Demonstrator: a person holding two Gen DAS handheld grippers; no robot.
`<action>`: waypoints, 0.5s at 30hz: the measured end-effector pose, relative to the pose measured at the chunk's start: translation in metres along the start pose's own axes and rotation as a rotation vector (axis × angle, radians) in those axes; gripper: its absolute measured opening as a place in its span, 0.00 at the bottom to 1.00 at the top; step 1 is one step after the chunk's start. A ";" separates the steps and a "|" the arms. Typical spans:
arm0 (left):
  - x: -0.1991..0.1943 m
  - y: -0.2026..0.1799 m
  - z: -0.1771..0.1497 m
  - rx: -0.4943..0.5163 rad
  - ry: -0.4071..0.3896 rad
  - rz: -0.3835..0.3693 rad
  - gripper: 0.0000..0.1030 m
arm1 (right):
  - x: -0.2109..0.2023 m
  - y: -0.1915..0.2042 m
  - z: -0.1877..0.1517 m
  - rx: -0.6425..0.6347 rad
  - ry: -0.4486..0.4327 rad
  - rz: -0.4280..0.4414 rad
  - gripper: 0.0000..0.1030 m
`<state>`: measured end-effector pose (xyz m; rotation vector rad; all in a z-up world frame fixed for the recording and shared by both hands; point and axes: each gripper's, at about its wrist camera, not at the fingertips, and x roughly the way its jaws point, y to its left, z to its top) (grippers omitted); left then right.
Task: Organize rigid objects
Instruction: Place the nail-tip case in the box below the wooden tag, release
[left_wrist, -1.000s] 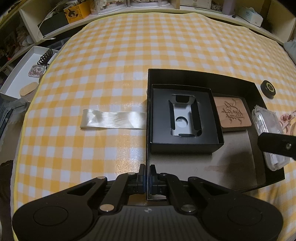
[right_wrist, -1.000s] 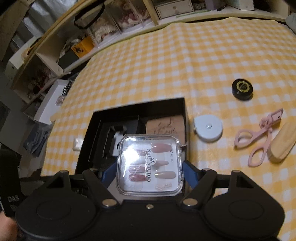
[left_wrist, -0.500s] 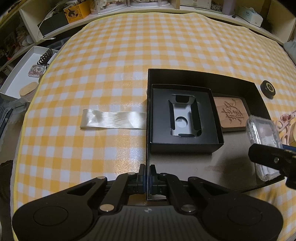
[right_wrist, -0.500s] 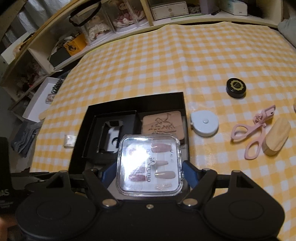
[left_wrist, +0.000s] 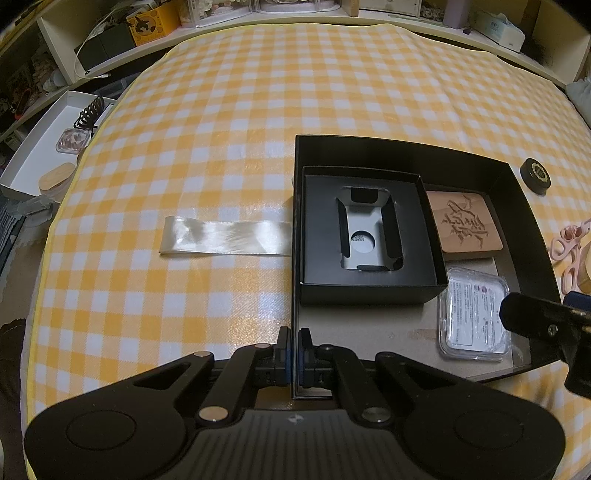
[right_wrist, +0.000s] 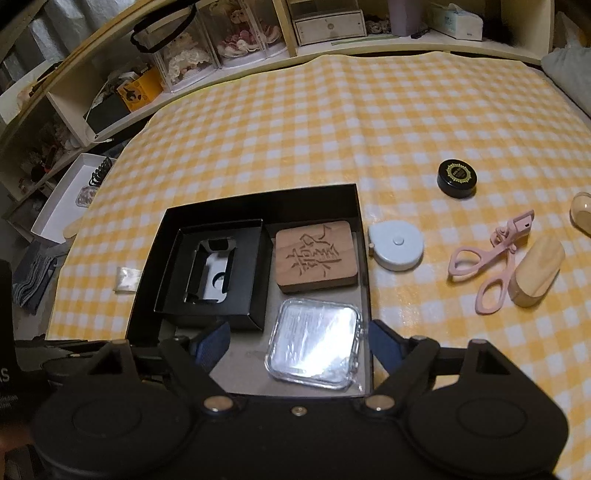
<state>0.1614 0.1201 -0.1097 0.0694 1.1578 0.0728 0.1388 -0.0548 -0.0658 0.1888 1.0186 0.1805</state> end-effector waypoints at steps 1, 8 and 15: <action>0.000 0.000 0.000 0.000 0.000 0.000 0.04 | 0.000 0.000 0.000 0.000 0.003 0.000 0.80; 0.001 0.000 0.000 -0.001 0.000 -0.001 0.04 | -0.003 0.001 -0.002 0.004 0.023 0.010 0.80; 0.000 0.000 0.000 0.000 0.000 0.000 0.04 | -0.006 0.003 -0.005 0.000 0.043 0.024 0.80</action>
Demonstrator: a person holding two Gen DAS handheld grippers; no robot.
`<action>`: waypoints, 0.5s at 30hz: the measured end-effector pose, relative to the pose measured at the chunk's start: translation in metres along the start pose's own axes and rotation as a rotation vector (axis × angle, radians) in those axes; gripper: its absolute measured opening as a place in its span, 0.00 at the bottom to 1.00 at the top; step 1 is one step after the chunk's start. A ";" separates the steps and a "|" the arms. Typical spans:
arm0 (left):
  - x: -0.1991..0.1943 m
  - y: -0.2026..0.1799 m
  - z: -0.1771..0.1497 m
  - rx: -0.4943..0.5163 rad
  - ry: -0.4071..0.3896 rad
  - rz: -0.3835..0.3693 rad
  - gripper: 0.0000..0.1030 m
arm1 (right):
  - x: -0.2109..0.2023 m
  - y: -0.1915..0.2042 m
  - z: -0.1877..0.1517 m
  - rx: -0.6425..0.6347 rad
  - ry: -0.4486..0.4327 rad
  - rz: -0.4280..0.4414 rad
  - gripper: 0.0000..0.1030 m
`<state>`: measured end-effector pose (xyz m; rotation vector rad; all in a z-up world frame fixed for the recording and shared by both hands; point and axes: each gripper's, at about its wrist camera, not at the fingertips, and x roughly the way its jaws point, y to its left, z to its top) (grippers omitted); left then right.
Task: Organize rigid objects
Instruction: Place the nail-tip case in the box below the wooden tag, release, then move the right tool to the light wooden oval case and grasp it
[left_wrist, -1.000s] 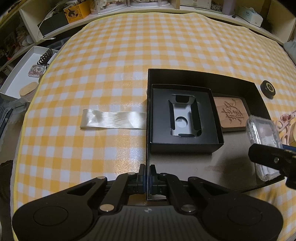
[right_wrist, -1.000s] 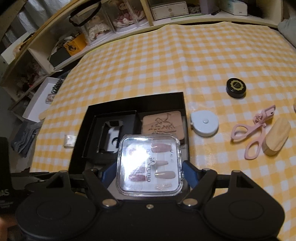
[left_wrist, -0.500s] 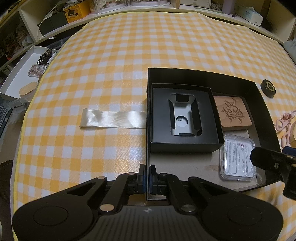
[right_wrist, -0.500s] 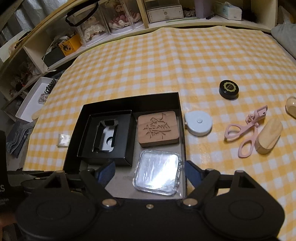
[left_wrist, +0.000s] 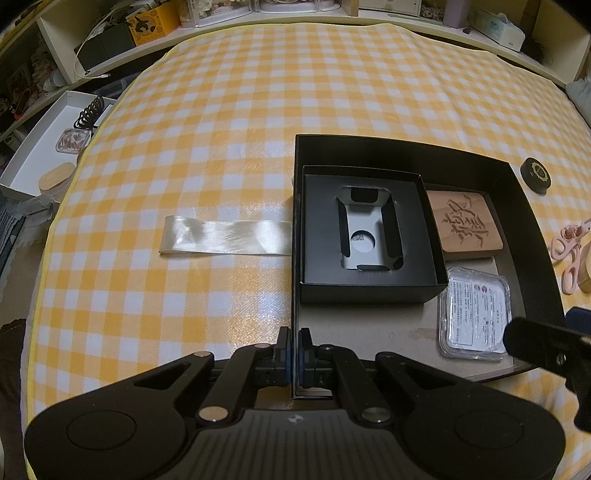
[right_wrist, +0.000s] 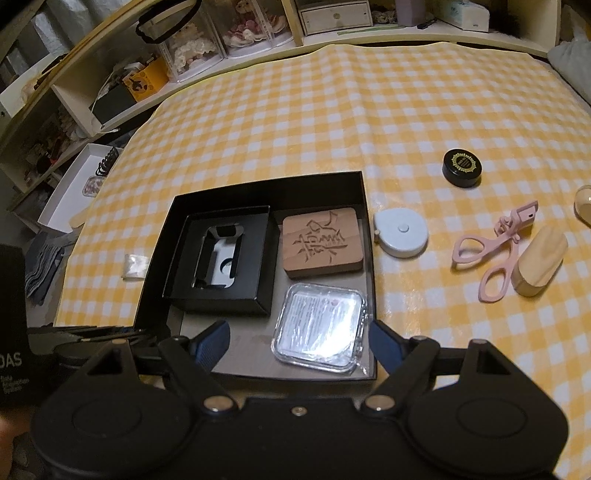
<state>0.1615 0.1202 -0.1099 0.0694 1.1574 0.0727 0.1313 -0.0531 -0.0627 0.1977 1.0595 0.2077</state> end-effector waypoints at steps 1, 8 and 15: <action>0.000 0.000 0.000 0.000 0.000 0.000 0.04 | -0.001 0.000 -0.001 0.000 0.005 0.003 0.80; 0.000 0.000 0.000 0.000 0.000 0.000 0.04 | -0.018 -0.001 0.003 -0.039 -0.013 0.050 0.81; 0.000 0.000 0.000 0.000 0.000 0.000 0.04 | -0.061 -0.017 0.022 -0.165 -0.141 0.089 0.90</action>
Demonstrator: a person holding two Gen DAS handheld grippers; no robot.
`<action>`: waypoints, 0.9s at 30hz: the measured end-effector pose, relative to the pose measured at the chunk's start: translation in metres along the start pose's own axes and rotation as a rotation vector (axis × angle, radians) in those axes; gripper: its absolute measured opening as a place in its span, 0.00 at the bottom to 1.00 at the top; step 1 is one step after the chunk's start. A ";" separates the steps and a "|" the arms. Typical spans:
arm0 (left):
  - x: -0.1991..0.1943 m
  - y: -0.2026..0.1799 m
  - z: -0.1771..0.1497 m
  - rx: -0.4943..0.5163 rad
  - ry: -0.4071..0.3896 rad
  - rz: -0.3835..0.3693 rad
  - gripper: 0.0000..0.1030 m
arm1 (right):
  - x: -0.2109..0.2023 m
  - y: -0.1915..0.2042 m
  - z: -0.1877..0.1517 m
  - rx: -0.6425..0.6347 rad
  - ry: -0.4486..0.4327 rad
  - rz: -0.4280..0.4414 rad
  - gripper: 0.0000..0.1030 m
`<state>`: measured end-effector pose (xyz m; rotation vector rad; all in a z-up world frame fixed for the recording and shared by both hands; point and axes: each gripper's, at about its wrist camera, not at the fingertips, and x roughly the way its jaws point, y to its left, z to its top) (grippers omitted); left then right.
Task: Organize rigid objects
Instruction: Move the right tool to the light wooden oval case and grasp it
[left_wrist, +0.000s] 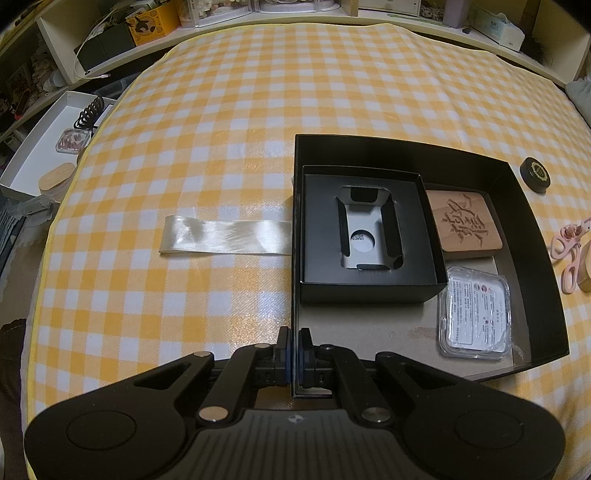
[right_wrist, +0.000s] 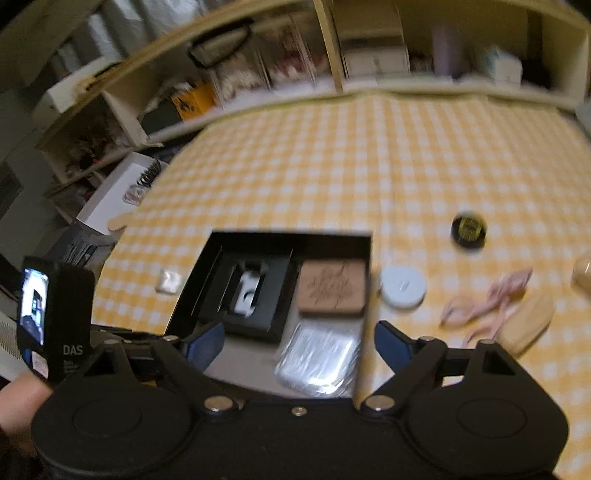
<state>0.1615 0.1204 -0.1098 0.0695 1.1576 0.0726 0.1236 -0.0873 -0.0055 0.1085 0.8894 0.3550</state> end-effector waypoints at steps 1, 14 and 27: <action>0.000 0.000 0.000 0.000 0.000 0.000 0.04 | -0.005 -0.005 0.003 -0.012 -0.017 0.003 0.92; 0.001 0.000 0.000 0.000 0.000 0.000 0.04 | -0.018 -0.105 0.030 -0.104 -0.134 -0.080 1.00; 0.000 0.000 0.000 0.000 0.000 -0.002 0.04 | 0.032 -0.189 0.000 -0.312 -0.015 -0.104 1.00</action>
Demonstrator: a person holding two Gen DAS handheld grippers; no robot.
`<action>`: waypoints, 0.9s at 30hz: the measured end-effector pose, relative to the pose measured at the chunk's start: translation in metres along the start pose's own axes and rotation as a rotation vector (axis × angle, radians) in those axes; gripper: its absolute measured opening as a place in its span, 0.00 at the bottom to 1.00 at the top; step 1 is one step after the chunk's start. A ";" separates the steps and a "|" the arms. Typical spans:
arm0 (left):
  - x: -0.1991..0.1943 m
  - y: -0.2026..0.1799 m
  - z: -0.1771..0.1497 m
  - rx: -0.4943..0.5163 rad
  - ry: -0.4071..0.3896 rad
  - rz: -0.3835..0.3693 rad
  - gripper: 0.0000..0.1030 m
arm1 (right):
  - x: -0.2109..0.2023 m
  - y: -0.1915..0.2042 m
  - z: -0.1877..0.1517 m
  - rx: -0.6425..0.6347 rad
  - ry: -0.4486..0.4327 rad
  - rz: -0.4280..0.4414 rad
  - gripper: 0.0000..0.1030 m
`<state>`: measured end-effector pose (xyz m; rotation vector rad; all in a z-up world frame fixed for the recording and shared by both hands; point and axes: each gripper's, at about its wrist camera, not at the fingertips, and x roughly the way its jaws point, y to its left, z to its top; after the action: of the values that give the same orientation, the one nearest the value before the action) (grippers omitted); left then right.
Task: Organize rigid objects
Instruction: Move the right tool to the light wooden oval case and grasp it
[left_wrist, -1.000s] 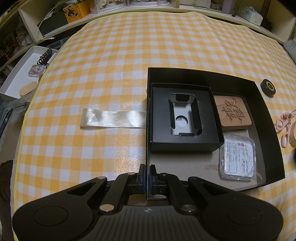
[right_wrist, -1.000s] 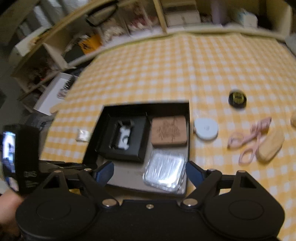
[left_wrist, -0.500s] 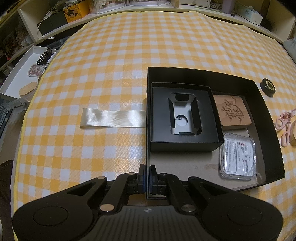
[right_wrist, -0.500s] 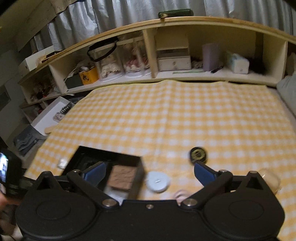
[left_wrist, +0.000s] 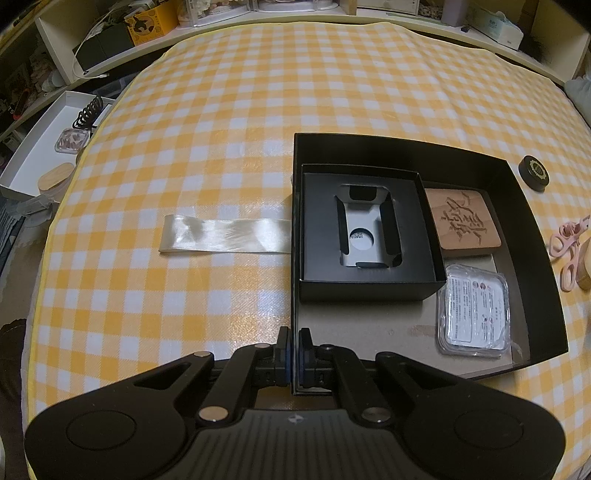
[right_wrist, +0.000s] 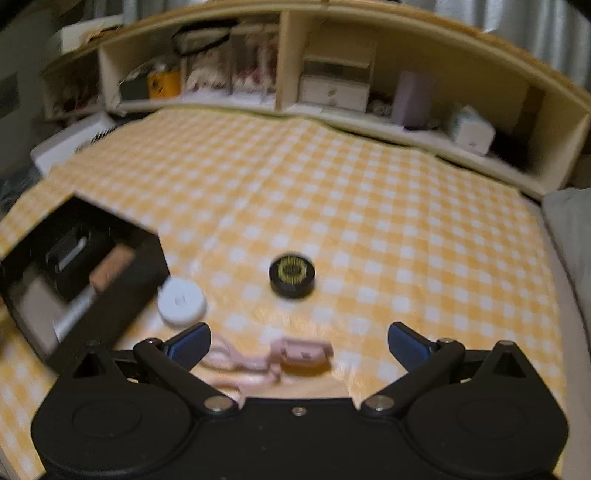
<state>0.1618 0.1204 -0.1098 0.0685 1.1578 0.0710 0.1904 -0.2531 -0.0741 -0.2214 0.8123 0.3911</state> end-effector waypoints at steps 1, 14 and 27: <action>0.000 0.000 0.000 0.000 0.000 0.000 0.04 | 0.005 -0.004 -0.004 -0.002 0.015 0.020 1.00; 0.000 0.000 0.000 -0.001 0.000 -0.001 0.04 | 0.049 -0.009 -0.033 -0.020 0.164 0.169 1.00; 0.001 -0.003 -0.003 -0.014 -0.005 -0.009 0.04 | 0.050 0.026 -0.026 -0.184 0.210 0.175 1.00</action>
<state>0.1595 0.1176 -0.1119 0.0509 1.1522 0.0714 0.1935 -0.2259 -0.1291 -0.3685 1.0070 0.6161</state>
